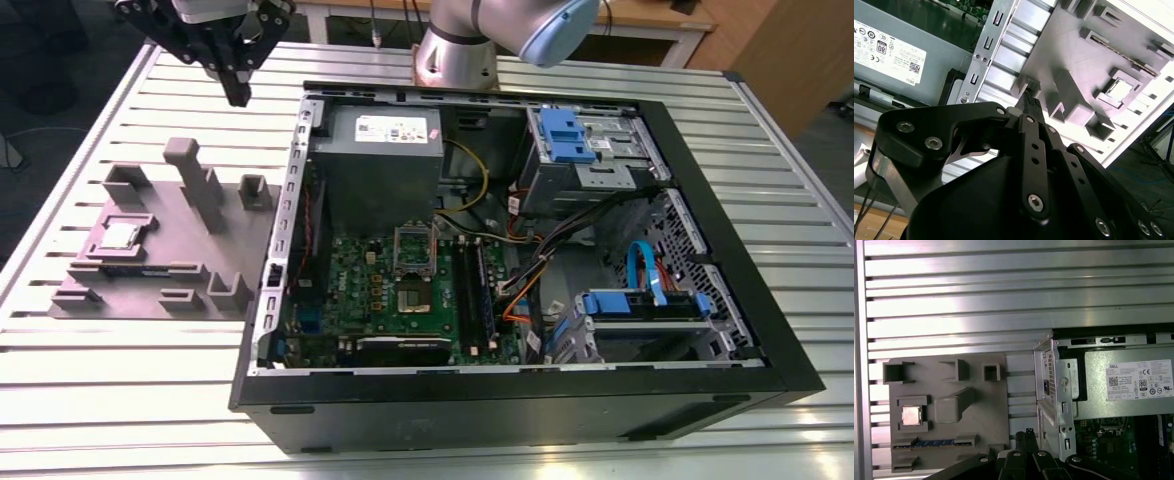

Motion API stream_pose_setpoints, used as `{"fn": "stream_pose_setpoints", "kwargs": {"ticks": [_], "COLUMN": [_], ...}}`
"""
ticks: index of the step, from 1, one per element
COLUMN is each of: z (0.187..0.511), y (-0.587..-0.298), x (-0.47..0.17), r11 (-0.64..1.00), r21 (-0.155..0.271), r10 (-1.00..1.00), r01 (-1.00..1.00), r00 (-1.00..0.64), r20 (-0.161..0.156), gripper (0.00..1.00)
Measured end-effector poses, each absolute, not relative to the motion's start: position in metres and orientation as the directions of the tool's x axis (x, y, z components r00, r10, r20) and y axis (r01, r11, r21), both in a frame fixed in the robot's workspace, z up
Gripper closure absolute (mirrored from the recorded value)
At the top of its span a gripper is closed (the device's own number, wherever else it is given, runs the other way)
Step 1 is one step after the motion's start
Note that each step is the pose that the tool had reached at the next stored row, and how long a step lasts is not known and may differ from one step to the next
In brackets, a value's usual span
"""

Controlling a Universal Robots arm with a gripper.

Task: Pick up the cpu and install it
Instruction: 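Reach for the cpu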

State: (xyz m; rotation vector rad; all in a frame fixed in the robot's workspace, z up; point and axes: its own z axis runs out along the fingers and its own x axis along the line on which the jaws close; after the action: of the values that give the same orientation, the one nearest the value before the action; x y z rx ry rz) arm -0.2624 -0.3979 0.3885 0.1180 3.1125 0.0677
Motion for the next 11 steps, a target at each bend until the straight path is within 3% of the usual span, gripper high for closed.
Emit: {"fn": "stream_pose_setpoints", "kwargs": {"ticks": [11], "z": [0.3884], "y": [-0.3979], "x": [-0.2647], "r11": [0.996], "r21": [0.044], "r10": [0.076], "r01": [0.075], "r00": [-0.997], "r20": [-0.024], "gripper": [0.90]}}
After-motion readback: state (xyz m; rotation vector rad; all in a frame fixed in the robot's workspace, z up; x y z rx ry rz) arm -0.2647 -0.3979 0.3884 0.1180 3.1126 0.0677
